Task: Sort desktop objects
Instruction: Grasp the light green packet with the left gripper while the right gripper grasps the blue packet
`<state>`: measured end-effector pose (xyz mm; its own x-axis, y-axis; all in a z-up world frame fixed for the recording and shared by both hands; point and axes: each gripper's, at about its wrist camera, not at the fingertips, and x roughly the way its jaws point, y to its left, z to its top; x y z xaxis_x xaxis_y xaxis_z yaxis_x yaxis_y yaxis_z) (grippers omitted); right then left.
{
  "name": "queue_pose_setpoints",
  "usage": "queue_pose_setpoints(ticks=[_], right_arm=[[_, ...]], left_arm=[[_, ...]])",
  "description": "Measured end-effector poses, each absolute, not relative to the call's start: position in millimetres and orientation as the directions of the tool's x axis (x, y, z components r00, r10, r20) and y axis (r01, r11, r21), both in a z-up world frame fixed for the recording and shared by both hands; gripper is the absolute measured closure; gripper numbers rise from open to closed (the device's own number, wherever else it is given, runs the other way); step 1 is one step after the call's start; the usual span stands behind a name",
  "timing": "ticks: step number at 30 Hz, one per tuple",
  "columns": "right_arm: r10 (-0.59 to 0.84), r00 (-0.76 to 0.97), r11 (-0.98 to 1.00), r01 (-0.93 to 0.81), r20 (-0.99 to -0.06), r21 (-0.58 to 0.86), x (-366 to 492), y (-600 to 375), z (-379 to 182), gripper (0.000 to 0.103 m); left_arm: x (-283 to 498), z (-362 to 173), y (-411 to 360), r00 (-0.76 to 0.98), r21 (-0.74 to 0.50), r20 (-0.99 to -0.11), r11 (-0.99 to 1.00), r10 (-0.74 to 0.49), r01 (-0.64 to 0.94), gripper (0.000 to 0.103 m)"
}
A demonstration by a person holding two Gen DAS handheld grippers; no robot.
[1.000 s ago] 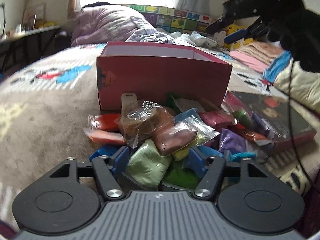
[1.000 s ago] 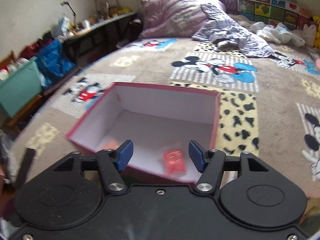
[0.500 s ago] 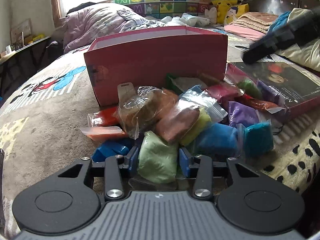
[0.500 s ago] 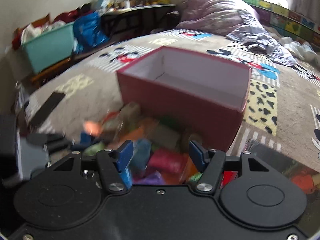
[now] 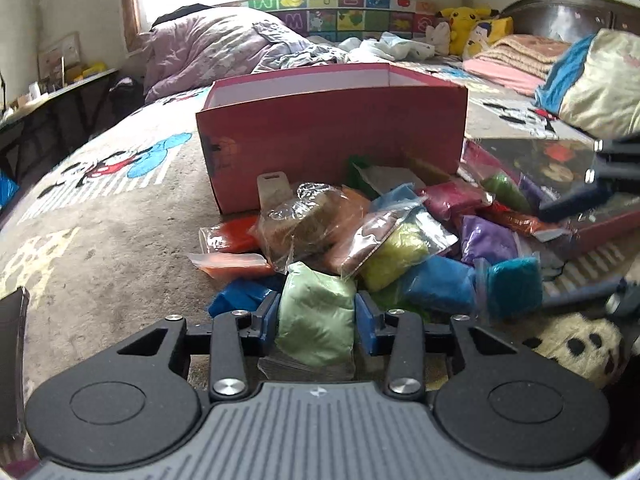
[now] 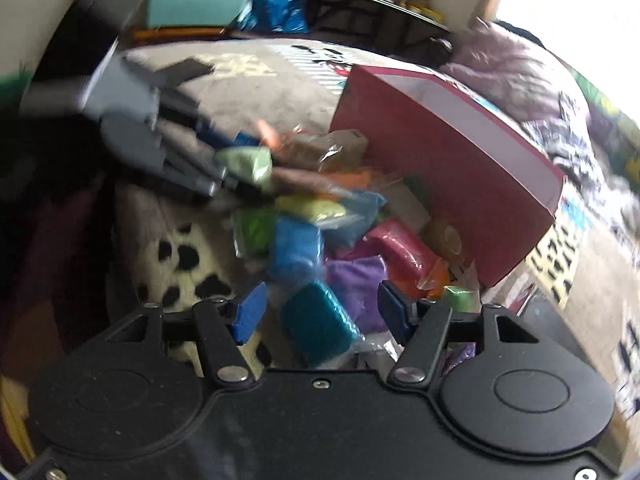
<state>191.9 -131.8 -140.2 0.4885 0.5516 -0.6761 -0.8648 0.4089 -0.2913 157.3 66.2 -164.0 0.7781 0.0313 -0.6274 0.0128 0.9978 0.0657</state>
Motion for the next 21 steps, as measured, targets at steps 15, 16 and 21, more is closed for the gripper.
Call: queue_pose_setpoints(ticks=[15,16,21], right_arm=[[0.454,0.550,0.270,-0.834,-0.701,-0.480,172,-116,-185,0.055],[0.453,0.544,0.299,-0.839,-0.707,-0.455,173,-117,-184,0.058],[0.446,0.514,0.421,-0.843,-0.733,-0.335,177,-126,-179,0.062]], left_arm=[[154,-139,80,0.783,-0.102,-0.620,0.994,-0.044,-0.024,0.065],[153,-137,80,0.786,-0.101,-0.617,0.995,-0.042,-0.026,0.065],[151,-127,81,0.797,-0.101,-0.602,0.995,-0.043,-0.023,0.065]])
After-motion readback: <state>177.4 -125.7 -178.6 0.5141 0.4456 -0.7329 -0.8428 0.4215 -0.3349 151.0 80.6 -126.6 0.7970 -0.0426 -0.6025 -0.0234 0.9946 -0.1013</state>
